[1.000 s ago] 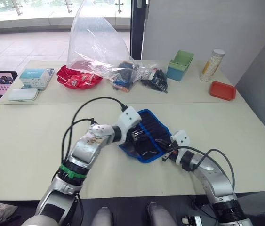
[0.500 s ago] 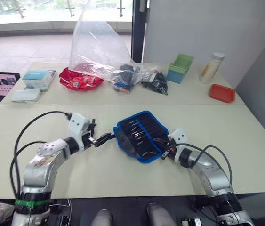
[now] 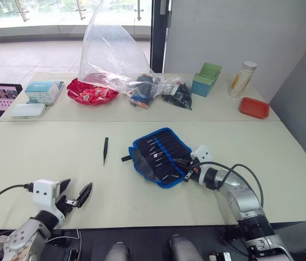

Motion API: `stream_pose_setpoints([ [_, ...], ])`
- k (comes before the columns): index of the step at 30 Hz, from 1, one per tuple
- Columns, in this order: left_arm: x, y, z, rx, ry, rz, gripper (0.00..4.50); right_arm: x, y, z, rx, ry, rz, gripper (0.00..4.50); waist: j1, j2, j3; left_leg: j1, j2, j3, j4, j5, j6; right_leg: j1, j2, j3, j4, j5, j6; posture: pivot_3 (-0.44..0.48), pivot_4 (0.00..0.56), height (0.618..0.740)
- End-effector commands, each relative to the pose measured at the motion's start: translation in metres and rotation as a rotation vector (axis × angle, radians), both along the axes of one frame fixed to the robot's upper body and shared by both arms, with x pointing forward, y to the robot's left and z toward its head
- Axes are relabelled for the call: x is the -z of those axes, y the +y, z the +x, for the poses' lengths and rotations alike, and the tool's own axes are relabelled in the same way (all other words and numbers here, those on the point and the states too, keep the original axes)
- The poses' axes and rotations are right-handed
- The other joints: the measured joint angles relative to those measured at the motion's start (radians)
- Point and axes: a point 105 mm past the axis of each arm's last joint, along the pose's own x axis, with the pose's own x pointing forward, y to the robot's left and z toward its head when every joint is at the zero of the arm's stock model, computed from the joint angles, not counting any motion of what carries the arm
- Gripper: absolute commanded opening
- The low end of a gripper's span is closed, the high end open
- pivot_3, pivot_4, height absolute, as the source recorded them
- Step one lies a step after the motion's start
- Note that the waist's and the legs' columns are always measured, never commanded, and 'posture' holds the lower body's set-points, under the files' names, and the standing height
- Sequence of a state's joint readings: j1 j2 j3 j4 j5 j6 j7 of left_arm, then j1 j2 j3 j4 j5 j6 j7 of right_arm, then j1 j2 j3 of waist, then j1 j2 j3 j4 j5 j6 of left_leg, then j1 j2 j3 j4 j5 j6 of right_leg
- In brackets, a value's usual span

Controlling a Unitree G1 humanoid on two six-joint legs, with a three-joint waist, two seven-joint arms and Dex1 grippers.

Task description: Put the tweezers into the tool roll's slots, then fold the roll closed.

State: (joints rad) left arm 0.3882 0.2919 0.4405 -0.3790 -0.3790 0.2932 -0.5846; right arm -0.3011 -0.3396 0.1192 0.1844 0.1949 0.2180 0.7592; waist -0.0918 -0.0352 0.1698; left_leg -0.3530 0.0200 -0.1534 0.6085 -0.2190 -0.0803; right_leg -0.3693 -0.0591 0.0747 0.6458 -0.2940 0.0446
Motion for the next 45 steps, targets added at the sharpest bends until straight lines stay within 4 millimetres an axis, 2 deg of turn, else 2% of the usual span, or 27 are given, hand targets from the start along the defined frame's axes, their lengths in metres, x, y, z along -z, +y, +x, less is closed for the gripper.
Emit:
stream_pose_setpoints([
  [1, -0.009, -0.001, -0.006, -0.015, -0.069, 0.023, 4.45, 0.043, 0.011, -0.019, -0.058, 0.156, -0.061, 0.00, 0.000, 0.000, 0.000, 0.000, 0.000, 0.001, 0.000, 0.000, 0.000, 0.000, 0.000, 0.001, 0.000, 0.000, -0.001, 0.000, 0.150, 0.740],
  [6, 0.003, -0.006, -0.013, -0.015, -0.051, 0.053, 4.45, 0.042, 0.011, -0.019, -0.062, 0.154, -0.063, 0.00, -0.001, -0.001, 0.000, 0.000, 0.000, 0.004, 0.000, 0.000, 0.000, 0.000, 0.000, 0.003, -0.001, -0.001, -0.001, 0.000, 0.150, 0.740],
  [12, 0.001, -0.012, -0.003, -0.027, -0.075, 0.040, 4.45, 0.042, 0.009, -0.019, -0.058, 0.153, -0.066, 0.00, -0.002, -0.001, 0.001, -0.001, 0.000, 0.008, -0.001, 0.000, 0.000, -0.001, 0.000, 0.008, -0.002, -0.001, -0.001, 0.000, 0.150, 0.740],
  [18, -0.011, -0.034, 0.033, -0.054, -0.109, -0.003, 4.45, 0.042, 0.008, -0.022, -0.051, 0.151, -0.066, 0.00, 0.002, -0.003, 0.000, 0.000, 0.000, 0.009, 0.000, 0.000, 0.000, -0.001, 0.001, 0.009, -0.003, 0.000, 0.001, 0.000, 0.150, 0.740],
  [22, -0.012, -0.042, 0.058, -0.098, -0.062, 0.013, 4.45, 0.041, 0.007, -0.022, -0.045, 0.148, -0.068, 0.00, -0.001, -0.005, -0.001, 0.000, 0.000, 0.009, -0.001, -0.001, 0.001, -0.002, 0.002, 0.011, -0.002, 0.006, 0.012, 0.000, 0.150, 0.740],
  [26, -0.005, -0.054, 0.080, -0.116, -0.023, -0.010, 4.45, 0.042, 0.002, -0.022, -0.028, 0.143, -0.083, 0.00, -0.002, -0.006, -0.002, 0.000, -0.001, 0.009, -0.001, -0.001, 0.001, -0.002, 0.002, 0.011, -0.003, 0.007, 0.012, 0.000, 0.150, 0.740],
  [30, 0.007, -0.068, 0.093, -0.111, 0.026, -0.019, 4.45, 0.042, 0.001, -0.023, -0.018, 0.142, -0.081, 0.00, 0.003, -0.004, -0.004, 0.001, -0.002, 0.009, -0.001, -0.001, 0.001, -0.001, 0.002, 0.012, -0.003, 0.007, 0.013, 0.000, 0.150, 0.740],
  [35, 0.011, -0.086, 0.104, -0.092, 0.052, -0.037, 4.45, 0.043, -0.001, -0.023, -0.007, 0.136, -0.088, 0.00, 0.018, -0.001, -0.005, 0.001, -0.002, 0.009, -0.001, -0.001, 0.001, 0.000, 0.002, 0.012, -0.004, 0.007, 0.013, 0.000, 0.150, 0.740],
  [38, 0.010, -0.085, 0.110, -0.106, 0.054, -0.052, 3.62, 0.043, -0.002, -0.023, 0.000, 0.135, -0.088, 0.00, 0.021, 0.000, -0.006, 0.001, -0.002, 0.009, 0.000, -0.001, 0.001, 0.000, 0.002, 0.012, -0.004, 0.007, 0.013, 0.000, 0.150, 0.740],
  [42, 0.008, -0.085, 0.113, -0.105, 0.049, -0.053, 2.28, 0.043, -0.003, -0.022, 0.006, 0.134, -0.089, 0.00, 0.022, 0.000, -0.006, 0.001, -0.002, 0.009, 0.000, -0.001, 0.001, 0.000, 0.002, 0.012, -0.004, 0.007, 0.014, 0.000, 0.150, 0.740],
  [43, 0.007, -0.085, 0.113, -0.107, 0.049, -0.051, 2.08, 0.043, -0.003, -0.023, 0.007, 0.134, -0.089, 0.00, 0.022, 0.000, -0.006, 0.001, -0.002, 0.009, 0.000, -0.001, 0.001, 0.000, 0.002, 0.013, -0.004, 0.008, 0.014, 0.000, 0.150, 0.740],
  [45, 0.005, -0.078, 0.115, -0.132, 0.041, -0.055, 1.27, 0.043, -0.002, -0.023, 0.007, 0.133, -0.088, 0.00, 0.022, 0.000, -0.006, 0.001, -0.002, 0.009, 0.000, -0.001, 0.001, 0.000, 0.002, 0.013, -0.004, 0.008, 0.014, 0.000, 0.150, 0.740],
])
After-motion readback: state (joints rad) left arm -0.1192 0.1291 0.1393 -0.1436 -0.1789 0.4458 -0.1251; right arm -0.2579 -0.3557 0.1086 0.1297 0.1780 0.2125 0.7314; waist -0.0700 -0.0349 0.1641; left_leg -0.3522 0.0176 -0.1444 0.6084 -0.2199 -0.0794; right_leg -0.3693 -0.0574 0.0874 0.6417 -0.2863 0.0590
